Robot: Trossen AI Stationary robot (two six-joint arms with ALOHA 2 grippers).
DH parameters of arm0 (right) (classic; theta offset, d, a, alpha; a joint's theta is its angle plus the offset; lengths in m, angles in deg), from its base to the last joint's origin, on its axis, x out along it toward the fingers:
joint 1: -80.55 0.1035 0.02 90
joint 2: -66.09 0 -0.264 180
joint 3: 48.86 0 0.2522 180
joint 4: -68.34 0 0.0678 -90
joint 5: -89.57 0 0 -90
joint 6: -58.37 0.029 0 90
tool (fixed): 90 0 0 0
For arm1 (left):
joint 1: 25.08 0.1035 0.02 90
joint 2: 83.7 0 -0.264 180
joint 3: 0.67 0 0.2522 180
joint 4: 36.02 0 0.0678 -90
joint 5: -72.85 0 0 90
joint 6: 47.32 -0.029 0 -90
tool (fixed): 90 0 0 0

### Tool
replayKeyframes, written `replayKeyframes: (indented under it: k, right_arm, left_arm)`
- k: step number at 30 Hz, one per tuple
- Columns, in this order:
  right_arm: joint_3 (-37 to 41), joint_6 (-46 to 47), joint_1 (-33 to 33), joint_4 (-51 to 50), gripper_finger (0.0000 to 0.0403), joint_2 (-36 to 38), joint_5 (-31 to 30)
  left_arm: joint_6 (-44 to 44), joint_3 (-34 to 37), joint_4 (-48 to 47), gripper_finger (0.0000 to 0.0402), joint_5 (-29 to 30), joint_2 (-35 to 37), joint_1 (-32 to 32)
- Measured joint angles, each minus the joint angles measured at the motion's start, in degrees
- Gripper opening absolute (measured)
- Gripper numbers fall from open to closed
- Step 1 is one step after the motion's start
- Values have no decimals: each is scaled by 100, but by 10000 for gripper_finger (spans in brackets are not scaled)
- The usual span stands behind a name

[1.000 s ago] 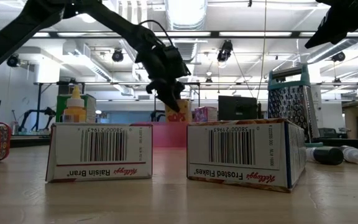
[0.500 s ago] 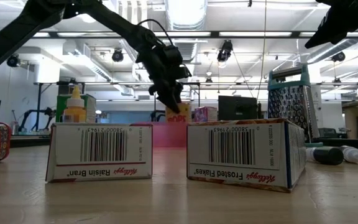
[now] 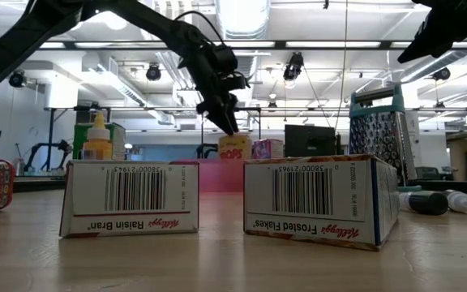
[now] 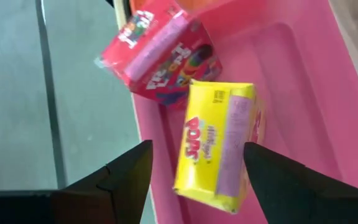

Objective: Pick & Place Kitchen Items
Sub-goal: Put the yellow cereal box into the pink bin

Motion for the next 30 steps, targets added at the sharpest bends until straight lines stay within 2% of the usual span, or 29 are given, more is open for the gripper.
replayKeyframes:
  k: [8,11,14,16,19,24,30]
  right_arm:
    - [0,11,0,-1,8,0,0]
    - [0,2,0,-1,8,0,-2]
    - [0,0,0,-2,8,0,0]
    - [0,3,-1,-2,8,0,0]
    - [0,0,0,-2,8,0,0]
    - [0,0,-1,-1,8,0,0]
    - [0,0,0,-1,8,0,-2]
  left_arm:
    - [194,-606,-963,257,53,41,-34]
    - [337,-893,-1248,249,317,139,-47]
    - [941,-1062,-1497,224,293,369,-45]
    - [1328,-1024,-1685,192,-127,524,-72]
    - [1599,-686,-1741,128,-788,751,-186]
    - [1883,314,-1095,16,-804,1019,-325]
    - [2222,1703,222,5,-667,1100,-365]
